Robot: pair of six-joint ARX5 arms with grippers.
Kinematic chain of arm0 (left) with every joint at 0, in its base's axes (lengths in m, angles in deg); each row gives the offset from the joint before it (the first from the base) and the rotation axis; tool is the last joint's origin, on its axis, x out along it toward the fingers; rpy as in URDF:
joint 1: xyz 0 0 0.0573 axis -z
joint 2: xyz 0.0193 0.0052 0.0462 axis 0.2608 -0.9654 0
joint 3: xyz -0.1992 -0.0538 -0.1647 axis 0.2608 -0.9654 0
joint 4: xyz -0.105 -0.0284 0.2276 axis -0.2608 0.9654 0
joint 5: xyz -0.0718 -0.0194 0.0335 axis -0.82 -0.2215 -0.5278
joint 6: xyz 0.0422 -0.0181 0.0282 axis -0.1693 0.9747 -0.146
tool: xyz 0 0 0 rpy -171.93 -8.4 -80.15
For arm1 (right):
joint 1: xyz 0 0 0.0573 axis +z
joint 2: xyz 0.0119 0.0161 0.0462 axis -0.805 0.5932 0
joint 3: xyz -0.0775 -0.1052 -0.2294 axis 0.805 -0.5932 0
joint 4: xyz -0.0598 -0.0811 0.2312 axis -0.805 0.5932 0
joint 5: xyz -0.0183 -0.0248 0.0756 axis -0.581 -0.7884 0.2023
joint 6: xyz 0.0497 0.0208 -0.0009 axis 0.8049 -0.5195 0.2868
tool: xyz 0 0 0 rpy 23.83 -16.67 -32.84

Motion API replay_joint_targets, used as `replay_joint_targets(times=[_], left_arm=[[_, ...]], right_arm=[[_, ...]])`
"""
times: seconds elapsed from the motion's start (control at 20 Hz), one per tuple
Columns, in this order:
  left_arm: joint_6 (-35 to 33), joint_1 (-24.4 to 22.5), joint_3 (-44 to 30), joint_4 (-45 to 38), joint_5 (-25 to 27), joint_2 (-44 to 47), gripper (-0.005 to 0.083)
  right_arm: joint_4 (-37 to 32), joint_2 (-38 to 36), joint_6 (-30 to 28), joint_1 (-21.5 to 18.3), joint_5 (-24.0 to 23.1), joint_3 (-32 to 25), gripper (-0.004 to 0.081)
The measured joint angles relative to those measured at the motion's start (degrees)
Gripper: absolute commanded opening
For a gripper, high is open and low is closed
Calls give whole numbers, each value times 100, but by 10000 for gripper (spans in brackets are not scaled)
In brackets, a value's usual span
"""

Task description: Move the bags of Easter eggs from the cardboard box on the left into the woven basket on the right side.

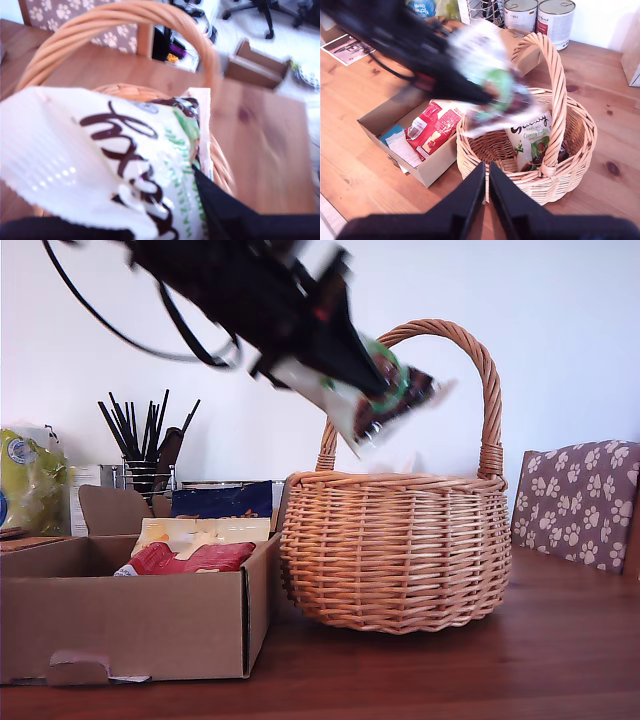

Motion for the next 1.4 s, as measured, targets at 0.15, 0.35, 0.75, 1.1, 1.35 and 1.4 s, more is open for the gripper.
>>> replay_joint_targets(times=[0.15,0.35,0.75,1.1,1.35,1.4], left_arm=[[575,120,0,-691,490,-424,110],[1491,234,0,-1421,741,-824,110],[1812,632,0,-1449,1119,-1143,186],[1622,636,2,-1480,1346,-1143,691],[610,643,293,-608,1438,-1021,565],[487,643,297,-378,1486,-857,533]], right_arm=[[0,0,0,0,0,0,-13],[-7,0,0,0,0,0,-13],[-39,0,0,0,0,0,-13],[-46,0,0,0,0,0,-13],[-46,0,0,0,0,0,-13],[-46,0,0,0,0,0,-13]])
